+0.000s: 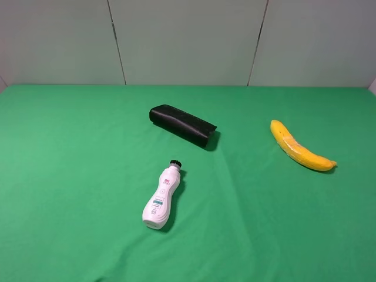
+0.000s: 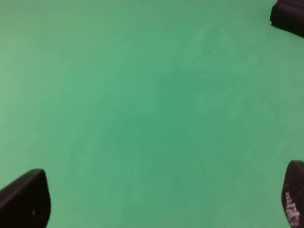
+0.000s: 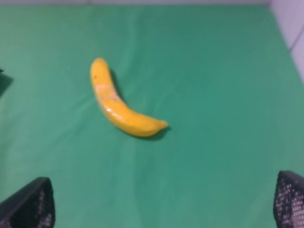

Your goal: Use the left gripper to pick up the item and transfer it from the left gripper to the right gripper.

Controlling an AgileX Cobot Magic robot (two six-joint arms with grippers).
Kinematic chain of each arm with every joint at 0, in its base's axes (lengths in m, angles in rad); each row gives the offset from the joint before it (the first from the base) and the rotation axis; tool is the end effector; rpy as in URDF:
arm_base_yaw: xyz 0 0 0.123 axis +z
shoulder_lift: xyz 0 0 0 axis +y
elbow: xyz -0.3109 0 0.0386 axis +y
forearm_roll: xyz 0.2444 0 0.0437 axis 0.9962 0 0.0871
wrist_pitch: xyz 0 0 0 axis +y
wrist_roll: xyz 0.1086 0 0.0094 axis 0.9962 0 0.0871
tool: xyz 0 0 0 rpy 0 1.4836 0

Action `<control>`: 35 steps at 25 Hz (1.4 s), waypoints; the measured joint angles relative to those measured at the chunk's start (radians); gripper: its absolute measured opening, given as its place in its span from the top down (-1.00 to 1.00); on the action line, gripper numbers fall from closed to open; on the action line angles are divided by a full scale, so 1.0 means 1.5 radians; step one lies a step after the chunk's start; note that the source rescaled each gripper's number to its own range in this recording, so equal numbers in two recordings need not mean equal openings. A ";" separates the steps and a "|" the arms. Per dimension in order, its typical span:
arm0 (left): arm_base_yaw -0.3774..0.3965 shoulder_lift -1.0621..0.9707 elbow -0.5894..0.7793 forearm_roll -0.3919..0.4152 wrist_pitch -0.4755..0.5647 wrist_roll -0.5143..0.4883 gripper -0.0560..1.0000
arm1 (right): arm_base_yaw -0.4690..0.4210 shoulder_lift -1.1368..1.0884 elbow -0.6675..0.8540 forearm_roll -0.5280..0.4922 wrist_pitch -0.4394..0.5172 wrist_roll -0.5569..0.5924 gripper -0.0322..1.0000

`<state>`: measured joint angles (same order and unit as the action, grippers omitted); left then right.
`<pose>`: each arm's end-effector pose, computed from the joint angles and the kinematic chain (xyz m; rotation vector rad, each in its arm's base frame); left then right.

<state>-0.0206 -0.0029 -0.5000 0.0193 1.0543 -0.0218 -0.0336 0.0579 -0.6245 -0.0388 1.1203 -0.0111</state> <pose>-0.0205 0.0023 0.2679 -0.0021 2.0349 -0.0036 -0.0282 -0.0029 0.2985 0.0276 2.0373 -0.0742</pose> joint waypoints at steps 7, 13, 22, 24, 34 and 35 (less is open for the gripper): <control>0.000 0.000 0.000 0.000 0.000 0.000 -0.92 | 0.000 -0.042 0.041 -0.002 -0.003 0.007 -1.00; 0.000 0.000 0.000 0.000 0.000 0.000 -0.92 | 0.000 -0.042 0.075 0.004 -0.043 0.012 -1.00; 0.000 0.000 0.000 0.000 0.000 0.000 -0.92 | 0.000 -0.042 0.088 0.015 -0.066 0.012 -1.00; 0.000 0.000 0.000 0.000 0.000 0.000 -0.92 | 0.000 -0.042 0.088 0.015 -0.067 0.012 -1.00; 0.000 0.000 0.000 0.000 0.000 0.000 -0.92 | 0.000 -0.042 0.088 0.015 -0.067 0.013 -1.00; 0.000 0.000 0.000 0.000 0.000 0.000 -0.92 | 0.000 -0.042 0.088 0.015 -0.067 0.013 -1.00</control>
<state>-0.0206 -0.0029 -0.5000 0.0193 1.0543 -0.0218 -0.0336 -0.0058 -0.4919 -0.0165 1.0197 0.0077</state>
